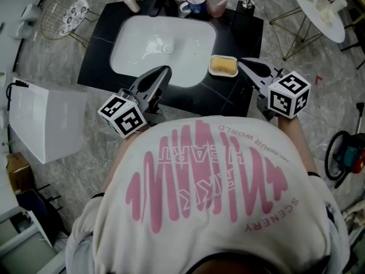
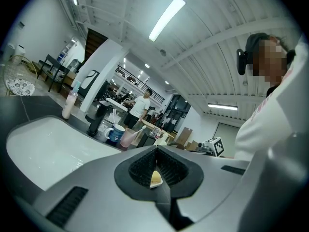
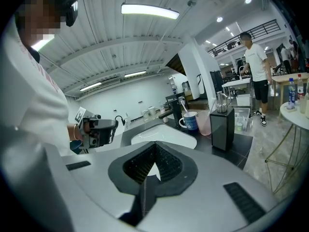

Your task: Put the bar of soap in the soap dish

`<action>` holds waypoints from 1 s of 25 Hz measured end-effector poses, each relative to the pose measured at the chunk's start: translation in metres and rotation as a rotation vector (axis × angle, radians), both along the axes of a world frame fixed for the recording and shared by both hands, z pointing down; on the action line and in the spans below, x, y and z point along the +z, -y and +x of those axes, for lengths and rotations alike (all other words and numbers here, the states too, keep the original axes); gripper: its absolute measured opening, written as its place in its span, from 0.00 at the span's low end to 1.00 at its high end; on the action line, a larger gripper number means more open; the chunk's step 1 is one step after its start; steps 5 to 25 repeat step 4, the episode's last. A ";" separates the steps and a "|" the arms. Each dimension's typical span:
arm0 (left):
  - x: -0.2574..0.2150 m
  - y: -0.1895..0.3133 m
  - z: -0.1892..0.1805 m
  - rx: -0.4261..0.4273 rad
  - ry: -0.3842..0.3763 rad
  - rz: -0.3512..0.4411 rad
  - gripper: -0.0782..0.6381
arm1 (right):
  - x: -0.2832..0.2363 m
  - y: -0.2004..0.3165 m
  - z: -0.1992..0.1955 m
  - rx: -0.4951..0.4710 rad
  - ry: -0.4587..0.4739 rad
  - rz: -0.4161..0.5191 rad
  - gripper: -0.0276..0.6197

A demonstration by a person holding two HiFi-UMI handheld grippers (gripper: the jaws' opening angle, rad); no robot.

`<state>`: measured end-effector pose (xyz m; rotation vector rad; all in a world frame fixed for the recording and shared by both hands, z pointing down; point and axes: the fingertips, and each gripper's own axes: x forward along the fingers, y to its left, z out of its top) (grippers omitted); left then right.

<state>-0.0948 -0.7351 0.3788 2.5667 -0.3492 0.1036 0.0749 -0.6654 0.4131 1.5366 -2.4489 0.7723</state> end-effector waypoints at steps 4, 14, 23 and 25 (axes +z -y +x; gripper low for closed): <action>0.002 0.001 -0.002 0.005 0.000 0.006 0.12 | 0.003 0.000 0.001 0.001 -0.001 -0.005 0.07; 0.002 0.001 -0.002 0.005 0.000 0.006 0.12 | 0.003 0.000 0.001 0.001 -0.001 -0.005 0.07; 0.002 0.001 -0.002 0.005 0.000 0.006 0.12 | 0.003 0.000 0.001 0.001 -0.001 -0.005 0.07; 0.002 0.001 -0.002 0.005 0.000 0.006 0.12 | 0.003 0.000 0.001 0.001 -0.001 -0.005 0.07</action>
